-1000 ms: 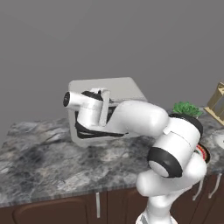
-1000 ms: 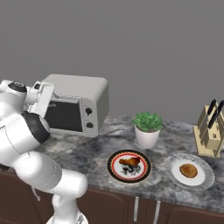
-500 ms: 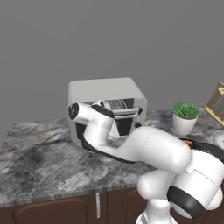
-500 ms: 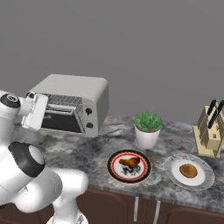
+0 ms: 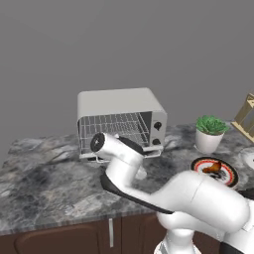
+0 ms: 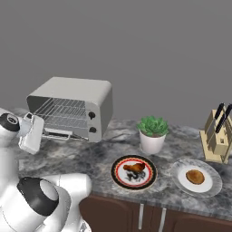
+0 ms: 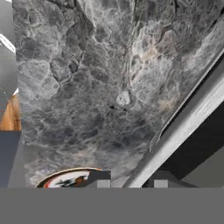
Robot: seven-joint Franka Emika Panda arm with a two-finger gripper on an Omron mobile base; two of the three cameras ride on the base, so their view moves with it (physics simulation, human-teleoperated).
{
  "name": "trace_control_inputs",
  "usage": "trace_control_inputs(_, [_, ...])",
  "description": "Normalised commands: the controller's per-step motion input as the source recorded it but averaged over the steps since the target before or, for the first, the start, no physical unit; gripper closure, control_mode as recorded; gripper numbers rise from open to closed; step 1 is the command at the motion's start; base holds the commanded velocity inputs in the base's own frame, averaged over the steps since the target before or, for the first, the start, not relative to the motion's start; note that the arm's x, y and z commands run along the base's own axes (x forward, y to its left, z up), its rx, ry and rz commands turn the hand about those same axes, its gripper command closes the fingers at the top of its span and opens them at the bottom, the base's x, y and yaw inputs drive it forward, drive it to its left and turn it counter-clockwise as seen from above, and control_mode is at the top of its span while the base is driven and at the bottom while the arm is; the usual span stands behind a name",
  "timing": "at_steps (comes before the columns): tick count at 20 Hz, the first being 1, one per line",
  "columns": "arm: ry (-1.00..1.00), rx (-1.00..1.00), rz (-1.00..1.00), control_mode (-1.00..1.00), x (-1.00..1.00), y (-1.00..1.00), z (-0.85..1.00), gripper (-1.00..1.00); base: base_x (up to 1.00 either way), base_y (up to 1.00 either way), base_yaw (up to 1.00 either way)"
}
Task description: Open the toaster oven door. Place the bread on the top rack in the toaster oven and place the chicken drumstick on the bottom rack.
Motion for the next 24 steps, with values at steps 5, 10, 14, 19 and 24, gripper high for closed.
trace_control_inputs(5, [0.13,0.00,0.39,-1.00,-1.00,0.00,1.00,1.00,0.00,0.00,0.00])
trace_control_inputs(10, [0.01,0.00,0.37,-1.00,-1.00,0.00,1.00,1.00,0.00,0.00,0.00])
trace_control_inputs(14, [0.16,-0.10,0.37,-1.00,-1.00,0.16,0.49,1.00,0.00,0.00,0.00])
trace_control_inputs(19, [0.42,-0.31,0.42,-1.00,-1.00,0.24,-0.38,1.00,0.00,0.00,0.00])
trace_control_inputs(24, [0.02,-0.09,0.42,-1.00,-1.00,0.19,0.93,1.00,0.00,0.00,0.00])
